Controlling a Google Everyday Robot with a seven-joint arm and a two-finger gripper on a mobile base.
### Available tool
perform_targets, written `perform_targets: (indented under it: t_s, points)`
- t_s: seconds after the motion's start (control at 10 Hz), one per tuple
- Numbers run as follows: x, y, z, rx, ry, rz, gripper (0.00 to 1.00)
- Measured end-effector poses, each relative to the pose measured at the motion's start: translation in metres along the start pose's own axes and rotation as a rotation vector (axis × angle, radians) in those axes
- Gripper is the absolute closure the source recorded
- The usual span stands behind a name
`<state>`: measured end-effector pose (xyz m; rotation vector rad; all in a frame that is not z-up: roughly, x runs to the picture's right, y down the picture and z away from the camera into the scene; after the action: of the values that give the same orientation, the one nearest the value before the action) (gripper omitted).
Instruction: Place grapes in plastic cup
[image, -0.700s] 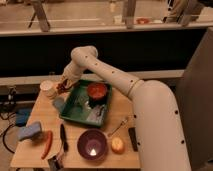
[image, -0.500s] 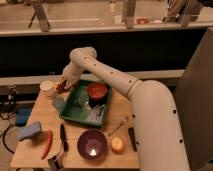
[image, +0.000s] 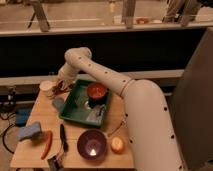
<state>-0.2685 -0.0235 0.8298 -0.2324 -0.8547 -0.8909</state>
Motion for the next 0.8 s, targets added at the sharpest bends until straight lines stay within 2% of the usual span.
perform_targets:
  t_s: [0.2, 0.4, 0.7, 0.8]
  points:
    - [-0.007, -0.006, 0.009, -0.038, -0.04, -0.101, 1.0]
    - [-0.013, -0.002, 0.016, -0.072, -0.091, -0.165, 1.0]
    - [-0.022, 0.011, 0.021, -0.087, -0.135, -0.203, 1.0]
    - [-0.026, 0.017, 0.021, -0.077, -0.141, -0.212, 1.0]
